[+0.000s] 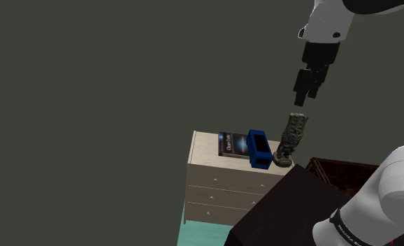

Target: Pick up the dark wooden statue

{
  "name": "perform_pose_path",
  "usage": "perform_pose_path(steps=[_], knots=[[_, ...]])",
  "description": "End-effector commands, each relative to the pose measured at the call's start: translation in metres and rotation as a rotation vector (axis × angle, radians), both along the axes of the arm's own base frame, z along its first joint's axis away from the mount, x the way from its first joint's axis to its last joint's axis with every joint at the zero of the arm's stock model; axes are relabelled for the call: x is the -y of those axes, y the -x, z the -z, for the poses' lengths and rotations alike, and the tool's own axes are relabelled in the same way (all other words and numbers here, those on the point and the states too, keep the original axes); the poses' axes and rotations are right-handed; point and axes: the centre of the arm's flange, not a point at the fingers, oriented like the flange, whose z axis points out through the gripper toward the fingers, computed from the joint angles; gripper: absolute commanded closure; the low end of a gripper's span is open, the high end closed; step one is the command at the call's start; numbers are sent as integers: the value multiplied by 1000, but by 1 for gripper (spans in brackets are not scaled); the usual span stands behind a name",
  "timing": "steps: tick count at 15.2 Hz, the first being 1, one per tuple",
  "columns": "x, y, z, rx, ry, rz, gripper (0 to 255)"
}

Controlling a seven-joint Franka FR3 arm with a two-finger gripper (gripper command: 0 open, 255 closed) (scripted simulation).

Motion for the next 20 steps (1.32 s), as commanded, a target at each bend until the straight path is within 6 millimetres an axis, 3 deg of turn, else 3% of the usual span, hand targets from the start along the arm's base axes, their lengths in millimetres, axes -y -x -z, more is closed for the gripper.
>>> perform_pose_path(steps=[1, 20], knots=[[0, 0, 0, 0, 0, 0, 0], [250, -19, 109, 49, -167, -25, 0]])
